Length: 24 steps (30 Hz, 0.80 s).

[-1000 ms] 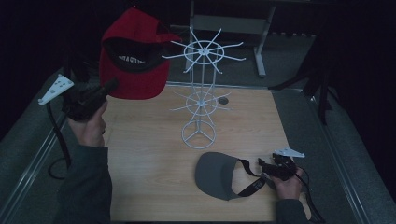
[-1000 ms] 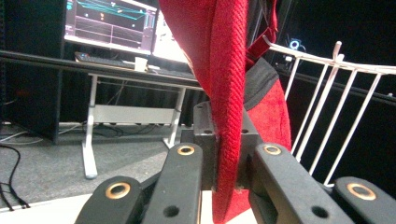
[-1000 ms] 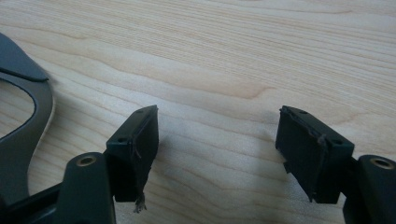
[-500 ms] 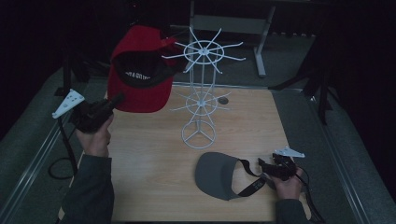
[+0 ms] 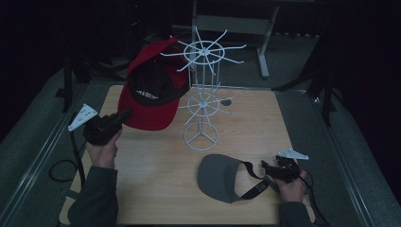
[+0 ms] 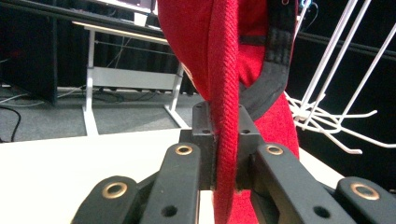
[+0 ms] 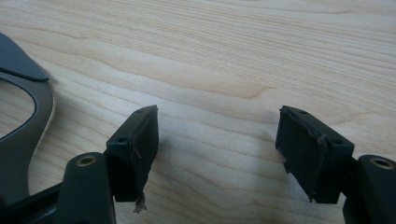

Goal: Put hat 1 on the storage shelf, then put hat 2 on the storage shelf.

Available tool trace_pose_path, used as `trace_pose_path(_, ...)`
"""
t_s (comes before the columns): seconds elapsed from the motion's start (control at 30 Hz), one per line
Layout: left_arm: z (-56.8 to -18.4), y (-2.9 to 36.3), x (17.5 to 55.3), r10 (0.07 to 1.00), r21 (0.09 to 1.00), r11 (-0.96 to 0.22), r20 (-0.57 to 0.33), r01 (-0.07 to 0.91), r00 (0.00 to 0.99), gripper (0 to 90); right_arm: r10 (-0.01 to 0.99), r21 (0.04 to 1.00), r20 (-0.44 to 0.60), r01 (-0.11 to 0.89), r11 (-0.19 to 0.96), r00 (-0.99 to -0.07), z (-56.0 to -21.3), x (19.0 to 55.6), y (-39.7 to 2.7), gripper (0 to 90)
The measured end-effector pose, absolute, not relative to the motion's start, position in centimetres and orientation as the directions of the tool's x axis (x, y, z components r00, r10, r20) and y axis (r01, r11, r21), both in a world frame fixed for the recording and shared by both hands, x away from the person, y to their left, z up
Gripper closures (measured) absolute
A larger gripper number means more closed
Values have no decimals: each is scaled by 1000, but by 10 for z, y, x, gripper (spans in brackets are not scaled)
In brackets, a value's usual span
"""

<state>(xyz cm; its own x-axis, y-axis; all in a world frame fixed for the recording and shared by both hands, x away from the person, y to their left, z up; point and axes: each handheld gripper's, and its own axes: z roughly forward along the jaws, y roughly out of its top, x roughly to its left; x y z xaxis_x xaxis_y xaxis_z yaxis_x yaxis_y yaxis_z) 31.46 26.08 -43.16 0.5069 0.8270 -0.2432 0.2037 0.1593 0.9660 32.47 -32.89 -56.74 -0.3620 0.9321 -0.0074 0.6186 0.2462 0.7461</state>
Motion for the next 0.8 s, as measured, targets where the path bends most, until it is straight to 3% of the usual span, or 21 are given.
trace_pose_path(0.27,-433,264,309,840,968,155,-236,199,489,774,933,746,-5,620,244,-361,-567,325,-329,299)
trace_pose_path(0.6,-435,271,304,834,963,195,-263,187,485,588,932,745,-7,620,246,-361,-567,325,-329,300)
trace_pose_path(0.8,-435,274,298,834,963,202,-265,179,485,546,932,745,-5,620,245,-363,-567,325,-329,295)
